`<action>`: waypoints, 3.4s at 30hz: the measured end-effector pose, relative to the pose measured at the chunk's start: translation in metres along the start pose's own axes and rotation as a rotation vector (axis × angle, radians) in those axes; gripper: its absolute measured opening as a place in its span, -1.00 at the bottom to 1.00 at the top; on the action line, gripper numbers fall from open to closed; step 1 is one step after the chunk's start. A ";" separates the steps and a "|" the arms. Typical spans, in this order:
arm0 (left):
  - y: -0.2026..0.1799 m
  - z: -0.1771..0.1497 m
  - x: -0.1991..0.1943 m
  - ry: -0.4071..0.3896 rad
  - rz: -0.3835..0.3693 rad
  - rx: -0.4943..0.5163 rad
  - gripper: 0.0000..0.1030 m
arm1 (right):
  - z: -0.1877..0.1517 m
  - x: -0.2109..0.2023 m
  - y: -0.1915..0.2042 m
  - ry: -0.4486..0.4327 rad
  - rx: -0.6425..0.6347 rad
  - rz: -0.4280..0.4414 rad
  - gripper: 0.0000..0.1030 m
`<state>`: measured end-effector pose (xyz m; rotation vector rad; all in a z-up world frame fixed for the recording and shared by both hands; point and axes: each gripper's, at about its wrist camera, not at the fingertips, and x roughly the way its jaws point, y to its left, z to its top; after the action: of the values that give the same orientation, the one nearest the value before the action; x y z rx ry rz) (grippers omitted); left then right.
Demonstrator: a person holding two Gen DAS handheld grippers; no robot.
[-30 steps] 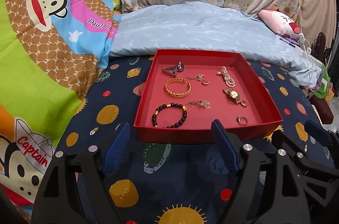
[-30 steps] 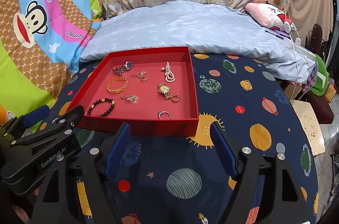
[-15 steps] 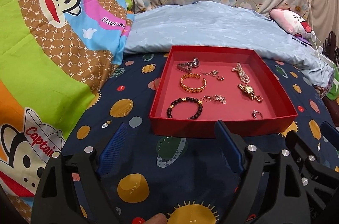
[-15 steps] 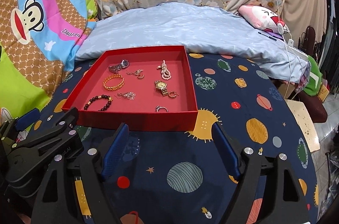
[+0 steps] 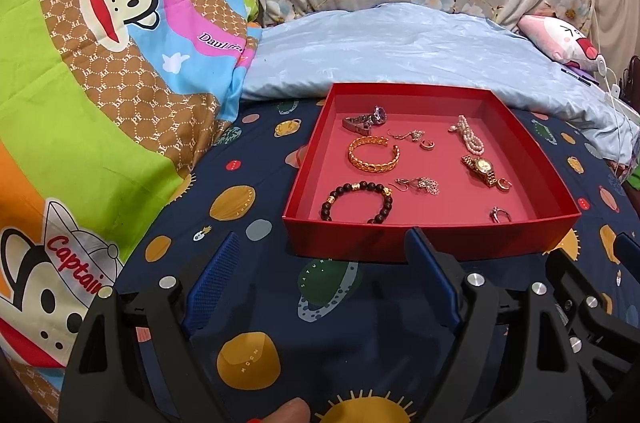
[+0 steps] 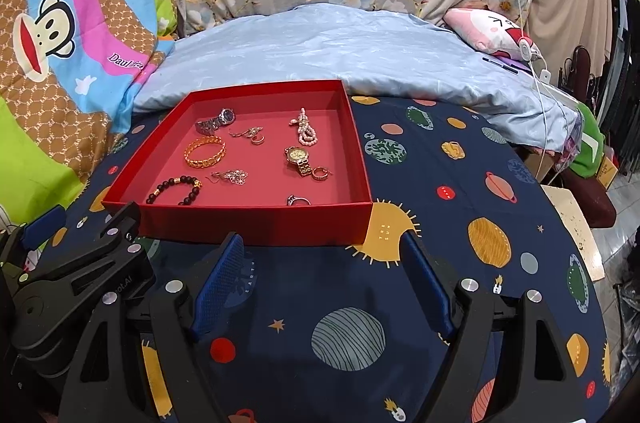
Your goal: Organize jewelry
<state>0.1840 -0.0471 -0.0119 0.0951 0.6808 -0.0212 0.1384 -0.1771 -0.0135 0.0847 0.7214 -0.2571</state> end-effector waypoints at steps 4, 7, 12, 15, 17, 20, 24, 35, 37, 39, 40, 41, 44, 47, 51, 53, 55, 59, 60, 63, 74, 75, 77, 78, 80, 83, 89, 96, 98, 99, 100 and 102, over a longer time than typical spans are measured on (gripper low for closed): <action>-0.001 0.001 0.005 -0.003 -0.002 -0.005 0.59 | 0.001 0.003 0.000 -0.005 -0.002 0.004 0.52; -0.002 0.003 0.008 -0.008 -0.005 -0.013 0.59 | 0.003 0.009 -0.002 -0.006 0.006 0.007 0.52; -0.003 0.005 0.014 -0.008 -0.010 -0.014 0.59 | 0.006 0.017 -0.003 -0.009 0.013 0.007 0.52; -0.004 0.006 0.014 -0.008 -0.009 -0.013 0.59 | 0.006 0.017 -0.002 -0.011 0.014 0.007 0.52; -0.003 0.006 0.015 -0.008 -0.009 -0.014 0.59 | 0.006 0.016 -0.002 -0.014 0.013 0.004 0.52; -0.003 0.006 0.014 -0.008 -0.009 -0.015 0.59 | 0.006 0.015 -0.002 -0.017 0.014 0.002 0.53; -0.004 0.007 0.014 -0.009 -0.008 -0.013 0.59 | 0.007 0.014 -0.002 -0.017 0.018 0.003 0.53; 0.000 0.009 0.000 -0.023 -0.008 -0.017 0.59 | 0.004 0.000 -0.003 -0.025 0.032 0.009 0.53; -0.001 0.007 -0.005 -0.024 -0.006 -0.017 0.59 | 0.004 -0.002 -0.004 -0.026 0.039 0.010 0.53; 0.000 0.007 -0.006 -0.027 -0.004 -0.018 0.59 | 0.003 -0.004 -0.005 -0.025 0.046 0.012 0.53; 0.000 0.007 -0.007 -0.028 -0.004 -0.018 0.59 | 0.003 -0.005 -0.005 -0.024 0.047 0.013 0.53; 0.001 0.007 -0.008 -0.027 -0.004 -0.019 0.59 | 0.003 -0.006 -0.005 -0.025 0.048 0.012 0.53; 0.001 0.006 -0.010 -0.026 -0.004 -0.023 0.59 | 0.002 -0.008 -0.005 -0.027 0.048 0.012 0.53; 0.002 0.006 -0.013 -0.024 -0.003 -0.033 0.59 | 0.001 -0.011 -0.005 -0.030 0.056 0.015 0.53; 0.002 0.006 -0.015 -0.028 0.000 -0.029 0.59 | 0.001 -0.012 -0.006 -0.033 0.058 0.019 0.53; 0.002 0.006 -0.016 -0.029 0.000 -0.030 0.59 | 0.001 -0.012 -0.006 -0.033 0.059 0.020 0.53; 0.001 0.006 -0.016 -0.029 0.000 -0.029 0.59 | 0.001 -0.013 -0.006 -0.034 0.059 0.020 0.53; 0.001 0.007 -0.016 -0.031 0.003 -0.021 0.59 | 0.001 -0.014 -0.006 -0.031 0.062 0.021 0.53; 0.000 0.007 -0.016 -0.034 0.008 -0.016 0.59 | 0.001 -0.014 -0.006 -0.032 0.062 0.022 0.53; -0.001 0.007 -0.017 -0.035 0.013 -0.011 0.59 | 0.001 -0.015 -0.006 -0.031 0.065 0.023 0.53; 0.000 0.008 -0.018 -0.043 0.013 -0.002 0.59 | 0.001 -0.014 -0.006 -0.032 0.061 0.023 0.53; -0.001 0.008 -0.019 -0.043 0.015 0.000 0.59 | 0.001 -0.014 -0.006 -0.031 0.061 0.023 0.53; -0.001 0.007 -0.019 -0.042 0.014 0.000 0.59 | 0.001 -0.014 -0.006 -0.031 0.063 0.024 0.53; -0.001 0.008 -0.019 -0.039 0.014 0.001 0.59 | 0.001 -0.014 -0.006 -0.029 0.062 0.023 0.53; -0.002 0.008 -0.019 -0.033 0.018 0.006 0.59 | 0.000 -0.015 -0.005 -0.028 0.058 0.021 0.53; -0.003 0.007 -0.019 -0.033 0.021 0.010 0.59 | 0.000 -0.016 -0.003 -0.027 0.059 0.022 0.53; 0.000 0.008 -0.020 -0.033 0.024 0.010 0.59 | 0.000 -0.016 -0.003 -0.029 0.061 0.022 0.53; 0.004 0.006 -0.021 -0.035 0.040 -0.003 0.58 | 0.000 -0.019 0.002 -0.030 0.050 0.018 0.53; 0.005 0.006 -0.020 -0.024 0.029 -0.010 0.57 | 0.000 -0.020 0.004 -0.030 0.050 0.017 0.53; 0.005 0.006 -0.020 -0.020 0.024 -0.011 0.56 | 0.000 -0.020 0.004 -0.031 0.049 0.016 0.53; 0.005 0.006 -0.019 -0.015 0.023 -0.009 0.56 | 0.000 -0.020 0.004 -0.032 0.048 0.016 0.53; 0.005 0.006 -0.019 -0.009 0.027 -0.009 0.56 | 0.000 -0.020 0.005 -0.030 0.046 0.011 0.53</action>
<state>0.1736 -0.0430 0.0049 0.0955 0.6703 0.0069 0.1253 -0.1682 0.0002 0.1282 0.6853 -0.2637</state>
